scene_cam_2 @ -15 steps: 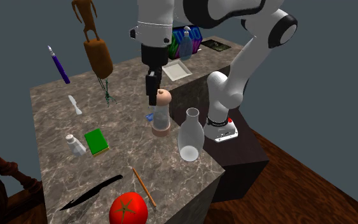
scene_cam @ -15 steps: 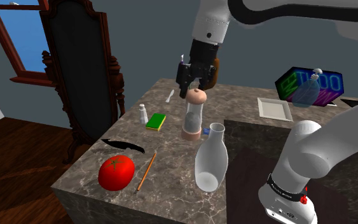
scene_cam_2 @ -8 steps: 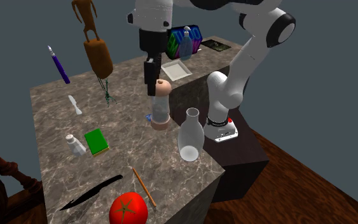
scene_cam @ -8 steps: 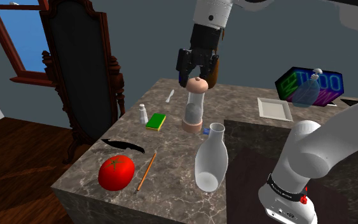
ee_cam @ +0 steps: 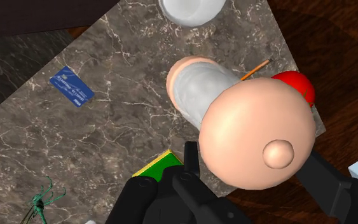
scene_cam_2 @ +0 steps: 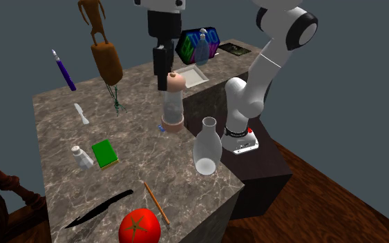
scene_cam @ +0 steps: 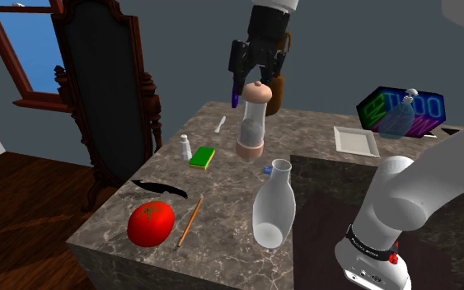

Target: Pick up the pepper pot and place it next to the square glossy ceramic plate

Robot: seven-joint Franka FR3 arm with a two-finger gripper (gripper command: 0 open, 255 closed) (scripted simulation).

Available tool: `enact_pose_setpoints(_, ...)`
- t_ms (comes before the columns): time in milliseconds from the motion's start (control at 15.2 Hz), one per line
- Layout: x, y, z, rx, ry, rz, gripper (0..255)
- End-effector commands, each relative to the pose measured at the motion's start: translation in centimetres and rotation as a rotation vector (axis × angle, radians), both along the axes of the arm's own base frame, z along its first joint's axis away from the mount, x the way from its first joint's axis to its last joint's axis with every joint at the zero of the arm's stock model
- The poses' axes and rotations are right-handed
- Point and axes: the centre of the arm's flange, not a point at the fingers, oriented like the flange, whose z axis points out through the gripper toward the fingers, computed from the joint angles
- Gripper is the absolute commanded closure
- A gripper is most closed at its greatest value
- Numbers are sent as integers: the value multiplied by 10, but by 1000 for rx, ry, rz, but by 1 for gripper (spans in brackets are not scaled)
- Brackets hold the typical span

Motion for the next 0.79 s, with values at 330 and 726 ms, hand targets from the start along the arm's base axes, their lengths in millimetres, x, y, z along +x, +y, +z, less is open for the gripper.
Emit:
enact_pose_setpoints(330, 0, 0, 37, 0, 0, 0, 255)
enact_pose_setpoints(726, 2, -64, 27, 0, 0, 0, 255)
